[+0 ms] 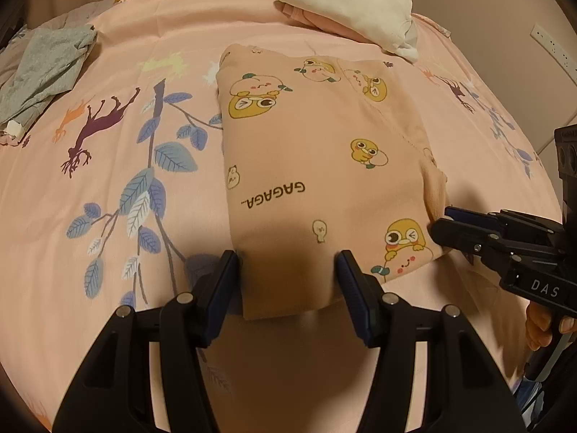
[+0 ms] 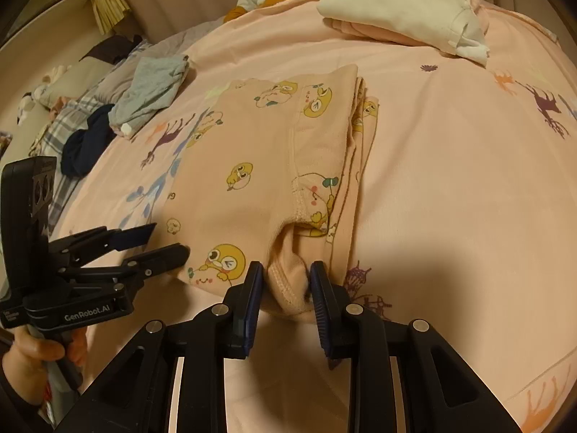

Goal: Fold small clothes

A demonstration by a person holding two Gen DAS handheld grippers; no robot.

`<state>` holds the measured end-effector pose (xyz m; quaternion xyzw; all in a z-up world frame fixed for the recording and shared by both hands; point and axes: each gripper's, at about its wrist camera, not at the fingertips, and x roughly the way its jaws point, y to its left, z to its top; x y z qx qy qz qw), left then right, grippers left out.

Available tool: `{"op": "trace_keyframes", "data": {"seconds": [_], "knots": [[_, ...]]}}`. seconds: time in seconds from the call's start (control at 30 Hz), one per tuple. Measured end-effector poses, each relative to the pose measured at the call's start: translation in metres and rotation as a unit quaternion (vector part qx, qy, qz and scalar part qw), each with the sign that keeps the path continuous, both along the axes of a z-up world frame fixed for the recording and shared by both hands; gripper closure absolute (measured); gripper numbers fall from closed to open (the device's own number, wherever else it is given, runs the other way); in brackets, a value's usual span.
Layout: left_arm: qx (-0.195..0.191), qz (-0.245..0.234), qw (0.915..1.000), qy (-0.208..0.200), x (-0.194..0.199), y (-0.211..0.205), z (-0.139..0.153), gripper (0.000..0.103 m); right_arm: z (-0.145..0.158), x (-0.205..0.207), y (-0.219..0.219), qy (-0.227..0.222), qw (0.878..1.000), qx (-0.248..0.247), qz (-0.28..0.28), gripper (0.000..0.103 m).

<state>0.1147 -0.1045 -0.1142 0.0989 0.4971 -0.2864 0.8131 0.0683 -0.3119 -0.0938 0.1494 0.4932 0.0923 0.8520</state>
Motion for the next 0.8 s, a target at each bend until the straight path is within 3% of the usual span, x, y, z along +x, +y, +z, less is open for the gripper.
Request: {"op": "trace_keyframes", "data": {"seconds": [0.57, 0.67, 0.8], "knots": [[-0.001, 0.006, 1.0000, 0.006, -0.009, 0.004, 0.000, 0.045, 0.002, -0.008, -0.002, 0.005, 1.000, 0.007, -0.004, 0.075], [-0.007, 0.012, 0.9998, 0.013, -0.010, 0.008, 0.001, 0.041, 0.003, -0.011, -0.006, 0.011, 1.000, 0.014, -0.004, 0.075], [-0.028, 0.026, 0.9988, 0.030, -0.008, 0.019, 0.005, 0.039, 0.004, -0.018, -0.013, 0.018, 0.999, 0.036, -0.008, 0.066]]}}
